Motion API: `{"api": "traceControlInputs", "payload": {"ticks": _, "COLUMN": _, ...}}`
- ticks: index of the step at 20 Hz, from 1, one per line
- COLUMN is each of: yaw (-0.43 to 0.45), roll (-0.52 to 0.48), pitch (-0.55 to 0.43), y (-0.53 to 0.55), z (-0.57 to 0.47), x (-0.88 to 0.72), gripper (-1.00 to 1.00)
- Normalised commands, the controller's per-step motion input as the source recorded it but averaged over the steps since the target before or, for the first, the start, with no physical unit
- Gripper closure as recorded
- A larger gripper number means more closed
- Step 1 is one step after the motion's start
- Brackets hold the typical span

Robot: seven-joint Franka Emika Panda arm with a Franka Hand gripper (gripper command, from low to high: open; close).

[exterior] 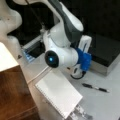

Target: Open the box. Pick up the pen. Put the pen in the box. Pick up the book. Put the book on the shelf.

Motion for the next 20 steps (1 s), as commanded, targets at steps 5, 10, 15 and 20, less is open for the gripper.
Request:
{"api": "traceControlInputs", "payload": {"ticks": 5, "yaw": -0.159, "roll": 0.154, "pitch": -0.065, "y": 0.08, "z": -0.03, "x": -0.09, "gripper": -1.00}}
{"api": "traceControlInputs", "payload": {"ticks": 10, "yaw": -0.134, "roll": 0.106, "pitch": -0.061, "y": 0.07, "z": -0.03, "x": -0.06, "gripper": 1.00}}
{"api": "traceControlInputs", "payload": {"ticks": 15, "yaw": -0.122, "roll": 0.082, "pitch": -0.073, "y": 0.08, "z": -0.07, "x": -0.03, "gripper": 1.00}}
{"api": "traceControlInputs", "payload": {"ticks": 20, "yaw": -0.129, "roll": 0.089, "pitch": -0.082, "y": 0.07, "z": -0.07, "x": -0.03, "gripper": 1.00}}
